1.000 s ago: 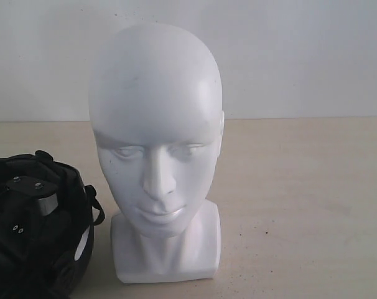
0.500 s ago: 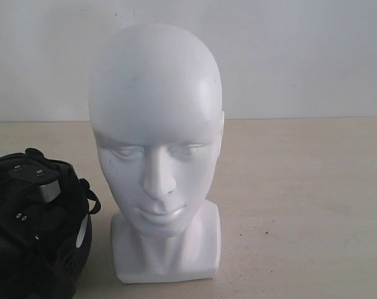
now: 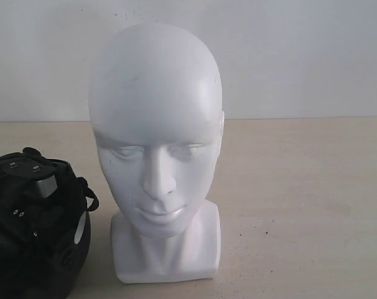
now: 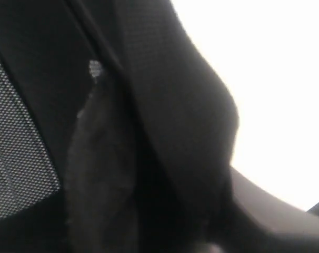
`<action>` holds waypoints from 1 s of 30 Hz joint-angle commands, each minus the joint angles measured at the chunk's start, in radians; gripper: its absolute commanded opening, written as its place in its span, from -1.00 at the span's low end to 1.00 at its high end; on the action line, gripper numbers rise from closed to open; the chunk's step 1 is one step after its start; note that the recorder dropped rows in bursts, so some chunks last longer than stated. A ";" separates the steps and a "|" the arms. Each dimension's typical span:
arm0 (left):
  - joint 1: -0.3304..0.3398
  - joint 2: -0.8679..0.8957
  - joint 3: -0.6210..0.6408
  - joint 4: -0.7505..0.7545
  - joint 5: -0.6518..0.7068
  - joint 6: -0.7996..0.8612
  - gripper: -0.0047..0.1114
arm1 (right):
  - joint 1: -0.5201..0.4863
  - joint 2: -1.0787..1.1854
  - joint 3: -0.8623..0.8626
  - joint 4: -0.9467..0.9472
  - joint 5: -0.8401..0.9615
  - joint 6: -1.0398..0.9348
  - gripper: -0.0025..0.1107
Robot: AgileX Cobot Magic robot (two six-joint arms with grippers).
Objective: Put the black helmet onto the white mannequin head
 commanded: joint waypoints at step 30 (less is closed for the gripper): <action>-0.001 -0.344 -0.003 0.100 -0.081 -0.345 -0.84 | -0.002 -0.004 -0.001 -0.006 -0.012 0.000 -0.96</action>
